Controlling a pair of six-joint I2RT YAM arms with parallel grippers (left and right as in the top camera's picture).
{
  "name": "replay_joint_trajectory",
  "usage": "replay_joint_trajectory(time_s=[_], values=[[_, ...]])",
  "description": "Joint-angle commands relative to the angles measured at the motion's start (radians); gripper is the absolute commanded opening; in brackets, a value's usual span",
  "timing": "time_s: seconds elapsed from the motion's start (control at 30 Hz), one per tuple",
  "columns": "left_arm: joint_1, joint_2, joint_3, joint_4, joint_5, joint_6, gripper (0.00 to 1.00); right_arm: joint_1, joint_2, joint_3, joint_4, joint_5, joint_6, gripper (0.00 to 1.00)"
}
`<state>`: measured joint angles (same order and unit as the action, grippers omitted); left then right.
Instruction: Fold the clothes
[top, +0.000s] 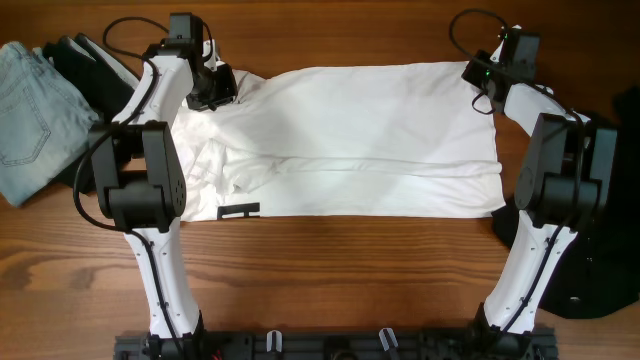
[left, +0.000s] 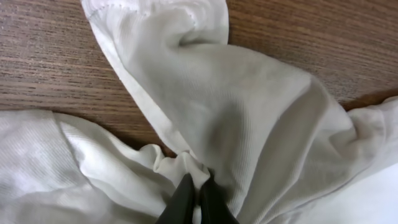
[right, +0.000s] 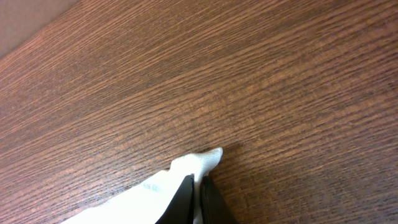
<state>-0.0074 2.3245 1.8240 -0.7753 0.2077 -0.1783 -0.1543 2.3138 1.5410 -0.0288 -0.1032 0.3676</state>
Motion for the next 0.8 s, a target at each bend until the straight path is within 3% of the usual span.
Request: replay_joint_trajectory(time_s=[0.0,0.17,0.23,0.5,0.63,0.77], values=[[0.006,-0.056,-0.004,-0.004,0.013,-0.013,0.04,-0.006,-0.011,-0.004,-0.105,0.124,0.054,0.05],[0.021,-0.173,-0.004,-0.031,0.013,-0.013,0.04,-0.042,-0.200,-0.003,-0.296,0.124,-0.010,0.04],[0.030,-0.238,-0.004,-0.088,0.013,-0.013,0.04,-0.061,-0.289,-0.004,-0.462,0.103,-0.033,0.04],[0.152,-0.350,-0.009,-0.522,0.007,-0.013,0.04,-0.069,-0.453,-0.005,-0.946,0.154,-0.260,0.04],[0.209,-0.350,-0.010,-0.665,0.004,-0.010,0.04,-0.069,-0.452,-0.024,-1.054,0.242,-0.264,0.06],[0.207,-0.350,-0.042,-0.718,-0.004,-0.009,0.04,-0.070,-0.452,-0.029,-1.082,0.243,-0.264,0.14]])
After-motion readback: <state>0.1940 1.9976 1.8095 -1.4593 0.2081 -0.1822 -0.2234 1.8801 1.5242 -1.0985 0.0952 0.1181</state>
